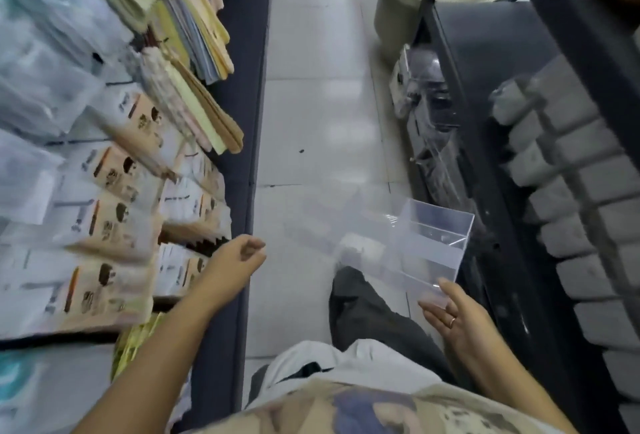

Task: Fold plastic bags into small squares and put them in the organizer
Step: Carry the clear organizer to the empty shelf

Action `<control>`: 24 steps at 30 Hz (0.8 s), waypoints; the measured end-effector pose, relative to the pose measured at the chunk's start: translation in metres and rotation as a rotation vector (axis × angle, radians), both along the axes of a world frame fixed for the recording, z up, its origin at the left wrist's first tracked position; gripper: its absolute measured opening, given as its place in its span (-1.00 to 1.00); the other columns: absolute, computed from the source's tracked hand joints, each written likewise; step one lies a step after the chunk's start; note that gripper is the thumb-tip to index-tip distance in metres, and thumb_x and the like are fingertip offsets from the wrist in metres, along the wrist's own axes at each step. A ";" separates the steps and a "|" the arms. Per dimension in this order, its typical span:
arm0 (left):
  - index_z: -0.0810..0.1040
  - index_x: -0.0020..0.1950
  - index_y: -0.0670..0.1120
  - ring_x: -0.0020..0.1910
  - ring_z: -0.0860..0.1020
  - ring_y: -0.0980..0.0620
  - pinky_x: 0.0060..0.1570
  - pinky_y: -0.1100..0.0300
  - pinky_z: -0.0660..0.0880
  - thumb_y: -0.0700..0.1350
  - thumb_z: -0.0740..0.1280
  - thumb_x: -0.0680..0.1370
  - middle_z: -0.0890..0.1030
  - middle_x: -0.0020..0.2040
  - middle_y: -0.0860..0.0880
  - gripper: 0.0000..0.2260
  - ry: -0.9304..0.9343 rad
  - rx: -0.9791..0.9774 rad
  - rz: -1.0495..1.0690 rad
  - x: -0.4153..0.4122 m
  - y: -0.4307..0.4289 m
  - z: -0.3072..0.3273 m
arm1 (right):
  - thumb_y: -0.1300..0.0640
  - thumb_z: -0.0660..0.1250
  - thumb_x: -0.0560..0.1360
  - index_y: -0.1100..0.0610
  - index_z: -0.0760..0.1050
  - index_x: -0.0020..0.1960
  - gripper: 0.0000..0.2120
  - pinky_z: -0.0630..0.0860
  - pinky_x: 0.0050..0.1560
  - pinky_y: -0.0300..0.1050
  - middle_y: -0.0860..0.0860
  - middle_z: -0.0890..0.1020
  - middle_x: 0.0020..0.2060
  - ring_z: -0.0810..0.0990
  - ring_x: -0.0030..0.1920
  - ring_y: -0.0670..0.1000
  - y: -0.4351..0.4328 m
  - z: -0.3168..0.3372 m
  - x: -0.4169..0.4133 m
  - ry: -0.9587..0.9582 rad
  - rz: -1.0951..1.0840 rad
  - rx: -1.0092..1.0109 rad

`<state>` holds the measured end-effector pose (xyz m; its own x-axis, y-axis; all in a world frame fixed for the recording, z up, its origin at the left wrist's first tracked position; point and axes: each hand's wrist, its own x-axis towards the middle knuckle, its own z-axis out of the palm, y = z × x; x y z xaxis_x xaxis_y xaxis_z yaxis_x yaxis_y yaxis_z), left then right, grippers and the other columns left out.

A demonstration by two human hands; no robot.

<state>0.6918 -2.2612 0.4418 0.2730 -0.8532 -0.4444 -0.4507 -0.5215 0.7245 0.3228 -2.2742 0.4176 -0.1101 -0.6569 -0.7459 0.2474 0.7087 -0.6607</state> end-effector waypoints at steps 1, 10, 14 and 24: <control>0.53 0.06 0.05 -0.02 0.51 0.26 -0.13 0.34 0.42 -0.11 0.33 0.57 0.57 -0.03 0.17 -0.90 0.000 -0.001 0.006 0.001 -0.033 -0.004 | 0.02 0.41 0.44 0.15 0.52 0.11 -0.69 0.55 -0.11 -0.12 0.20 0.65 -0.01 0.70 -0.12 0.06 -0.036 -0.001 0.005 -0.002 0.008 -0.002; 0.55 0.08 0.03 0.01 0.54 0.16 -0.04 0.24 0.45 -0.08 0.33 0.57 0.58 0.01 0.10 -0.90 0.067 0.129 0.088 0.030 -0.263 -0.006 | 0.02 0.43 0.45 0.15 0.50 0.03 -0.75 0.53 -0.09 -0.13 0.15 0.61 -0.04 0.66 -0.08 0.07 -0.357 0.029 0.059 0.094 0.203 -0.077; 0.55 0.07 0.03 0.04 0.54 0.12 -0.09 0.29 0.44 -0.11 0.34 0.57 0.59 0.02 0.07 -0.90 0.087 0.167 0.176 0.074 -0.355 -0.025 | 0.01 0.43 0.44 0.13 0.50 -0.01 -0.76 0.54 -0.02 -0.09 0.11 0.62 -0.13 0.65 -0.09 0.08 -0.487 0.020 0.101 0.084 0.250 -0.089; 0.55 0.03 0.06 0.02 0.55 0.13 -0.01 0.22 0.44 -0.10 0.35 0.55 0.60 -0.01 0.11 -0.91 0.017 0.090 0.143 0.203 -0.696 -0.020 | -0.07 0.49 0.31 0.14 0.51 0.12 -0.53 0.55 -0.08 -0.10 0.18 0.64 -0.01 0.66 0.00 0.13 -0.786 0.018 0.202 0.086 0.226 -0.066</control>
